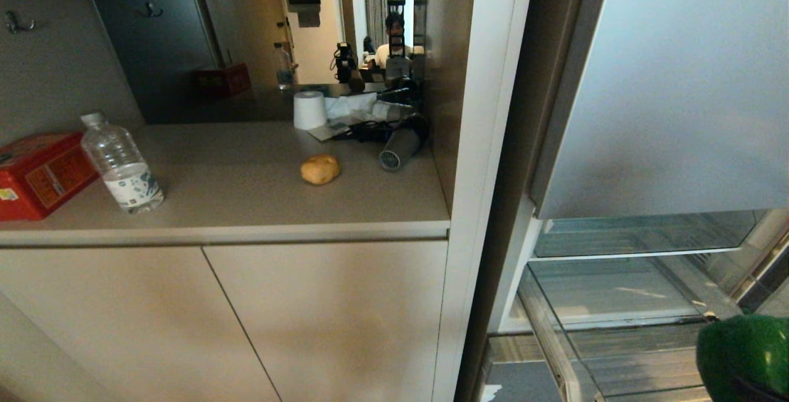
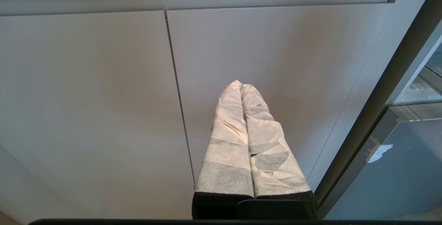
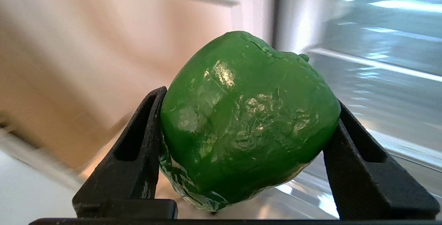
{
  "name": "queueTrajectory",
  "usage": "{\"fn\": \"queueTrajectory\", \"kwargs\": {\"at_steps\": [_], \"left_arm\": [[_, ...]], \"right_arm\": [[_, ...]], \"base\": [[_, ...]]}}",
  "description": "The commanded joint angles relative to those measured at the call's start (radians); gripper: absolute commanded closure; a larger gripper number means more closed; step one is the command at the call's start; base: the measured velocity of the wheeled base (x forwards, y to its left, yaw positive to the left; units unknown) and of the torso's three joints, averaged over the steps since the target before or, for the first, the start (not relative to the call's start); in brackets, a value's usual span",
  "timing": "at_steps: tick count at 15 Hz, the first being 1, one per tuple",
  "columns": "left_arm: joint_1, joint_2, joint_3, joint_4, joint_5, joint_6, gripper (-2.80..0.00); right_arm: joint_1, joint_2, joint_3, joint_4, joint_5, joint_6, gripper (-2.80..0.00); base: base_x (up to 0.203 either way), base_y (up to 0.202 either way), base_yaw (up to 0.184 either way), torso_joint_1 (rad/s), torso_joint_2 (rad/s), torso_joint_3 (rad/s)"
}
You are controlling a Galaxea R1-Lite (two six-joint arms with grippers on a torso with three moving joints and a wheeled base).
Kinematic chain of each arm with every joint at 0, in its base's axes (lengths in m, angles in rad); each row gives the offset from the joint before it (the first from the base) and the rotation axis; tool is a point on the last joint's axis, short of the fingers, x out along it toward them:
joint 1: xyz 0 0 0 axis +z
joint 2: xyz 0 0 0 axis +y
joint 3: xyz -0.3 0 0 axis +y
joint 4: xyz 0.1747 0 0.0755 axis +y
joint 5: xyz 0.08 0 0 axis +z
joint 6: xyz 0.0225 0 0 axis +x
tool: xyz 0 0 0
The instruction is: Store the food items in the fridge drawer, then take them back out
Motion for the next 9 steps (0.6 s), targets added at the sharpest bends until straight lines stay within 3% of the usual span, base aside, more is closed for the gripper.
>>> {"fn": "queueTrajectory", "kwargs": {"at_steps": [1, 3, 5, 9], "left_arm": [[0.0, 0.0, 0.011, 0.0, 0.0, 0.0, 0.0], [0.0, 0.0, 0.011, 0.0, 0.0, 0.0, 0.0], [0.0, 0.0, 0.011, 0.0, 0.0, 0.0, 0.0], [0.0, 0.0, 0.011, 0.0, 0.0, 0.0, 0.0]], "right_arm": [[0.109, 0.318, -0.07, -0.034, 0.058, -0.003, 0.0], [0.317, 0.416, -0.111, -0.066, 0.028, -0.001, 0.0], [0.493, 0.579, -0.155, -0.151, -0.074, 0.006, 0.0], [0.72, 0.816, -0.308, -0.316, -0.302, 0.057, 0.0]], "base": [[0.0, 0.0, 0.0, 0.0, 0.0, 0.0], [0.0, 0.0, 0.0, 0.0, 0.0, 0.0], [0.0, 0.0, 0.0, 0.0, 0.0, 0.0], [0.0, 0.0, 0.0, 0.0, 0.0, 0.0]]}}
